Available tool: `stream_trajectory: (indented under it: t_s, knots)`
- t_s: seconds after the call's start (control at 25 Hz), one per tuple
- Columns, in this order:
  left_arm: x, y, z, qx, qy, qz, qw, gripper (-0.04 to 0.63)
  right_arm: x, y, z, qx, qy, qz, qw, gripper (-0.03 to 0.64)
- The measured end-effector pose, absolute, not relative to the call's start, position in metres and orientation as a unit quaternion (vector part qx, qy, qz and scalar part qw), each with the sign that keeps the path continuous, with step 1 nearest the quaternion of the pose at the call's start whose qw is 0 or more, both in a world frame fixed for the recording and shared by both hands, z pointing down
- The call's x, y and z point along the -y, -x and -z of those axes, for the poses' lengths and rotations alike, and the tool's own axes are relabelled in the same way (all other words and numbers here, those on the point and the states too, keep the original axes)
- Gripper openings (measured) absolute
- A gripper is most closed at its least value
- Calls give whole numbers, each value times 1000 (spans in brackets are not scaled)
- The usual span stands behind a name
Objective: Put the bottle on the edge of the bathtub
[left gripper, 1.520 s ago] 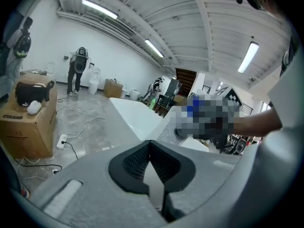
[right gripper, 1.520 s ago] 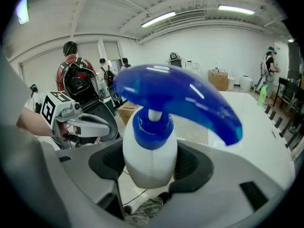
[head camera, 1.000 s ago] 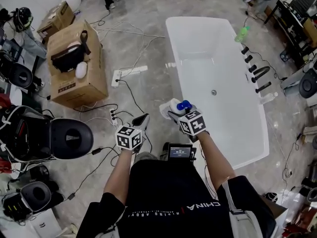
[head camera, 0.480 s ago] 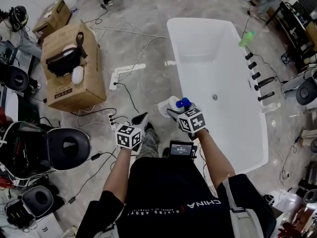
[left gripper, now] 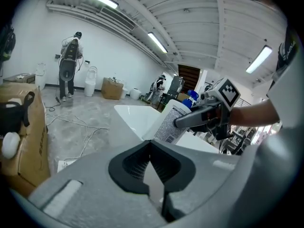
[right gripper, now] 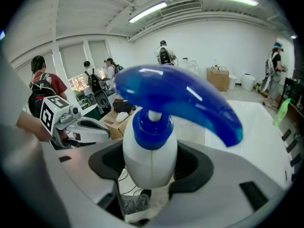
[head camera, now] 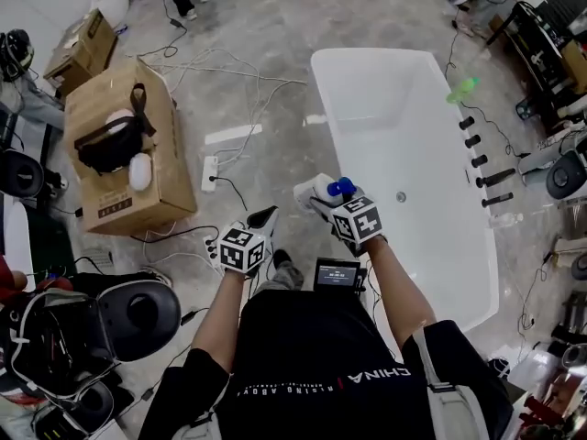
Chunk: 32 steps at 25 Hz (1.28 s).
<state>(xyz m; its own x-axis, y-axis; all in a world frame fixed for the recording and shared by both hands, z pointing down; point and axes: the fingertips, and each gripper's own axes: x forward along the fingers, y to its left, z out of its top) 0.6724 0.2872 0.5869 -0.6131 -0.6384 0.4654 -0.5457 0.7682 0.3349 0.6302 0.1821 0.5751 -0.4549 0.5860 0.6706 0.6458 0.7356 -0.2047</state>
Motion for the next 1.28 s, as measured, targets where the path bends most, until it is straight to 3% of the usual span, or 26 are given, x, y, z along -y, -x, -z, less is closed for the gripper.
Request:
stream_trajectory:
  t_s: [0.8,1.28]
  knots:
    - [-330,-521,-587,886,-358,67,287,9,-221,-485,-572,867,337,29,366,276]
    - [-320,-360,-573,890,-345,60,291,9,-211,-327,-567,861,353,25,364,276]
